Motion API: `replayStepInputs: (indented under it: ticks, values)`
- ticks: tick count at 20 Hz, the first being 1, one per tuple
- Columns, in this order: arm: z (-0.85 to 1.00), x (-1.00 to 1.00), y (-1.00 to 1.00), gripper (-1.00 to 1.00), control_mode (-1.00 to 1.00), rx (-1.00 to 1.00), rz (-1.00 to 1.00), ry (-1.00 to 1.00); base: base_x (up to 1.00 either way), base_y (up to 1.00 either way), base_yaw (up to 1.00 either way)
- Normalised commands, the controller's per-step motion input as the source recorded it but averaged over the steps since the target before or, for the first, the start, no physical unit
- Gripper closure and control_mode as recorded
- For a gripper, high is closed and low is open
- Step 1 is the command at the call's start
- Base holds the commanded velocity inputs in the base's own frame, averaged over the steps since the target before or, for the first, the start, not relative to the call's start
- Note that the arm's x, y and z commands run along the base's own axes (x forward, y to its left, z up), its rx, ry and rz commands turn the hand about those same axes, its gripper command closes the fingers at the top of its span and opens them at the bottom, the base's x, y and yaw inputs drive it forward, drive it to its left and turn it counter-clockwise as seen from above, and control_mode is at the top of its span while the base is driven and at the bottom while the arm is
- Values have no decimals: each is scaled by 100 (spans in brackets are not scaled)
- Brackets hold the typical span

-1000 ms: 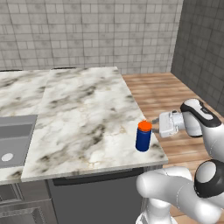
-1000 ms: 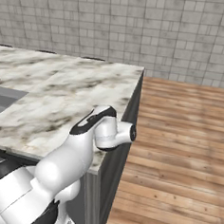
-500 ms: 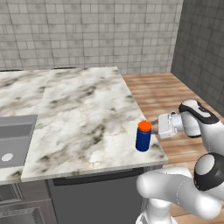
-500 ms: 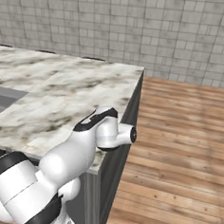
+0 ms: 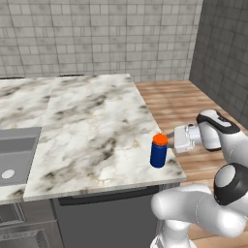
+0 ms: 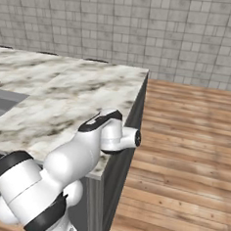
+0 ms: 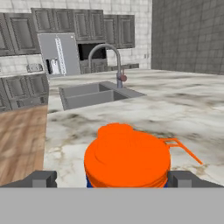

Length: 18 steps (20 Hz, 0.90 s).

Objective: Pick the boxed drink, water bottle from the counter and place them in the open cabinet.

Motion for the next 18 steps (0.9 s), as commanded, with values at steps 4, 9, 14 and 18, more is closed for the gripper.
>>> replayStepInputs:
  ticks: [4,9,14,18]
  values:
    - [-2,8,0,-100,-100,0,0,0,0,0,0]
    - [-4,8,0,-100,-100,0,0,0,0,0,0]
    - [-4,7,0,-100,-100,0,0,0,0,0,0]
    - [-3,1,0,-100,-100,0,0,0,0,0,0]
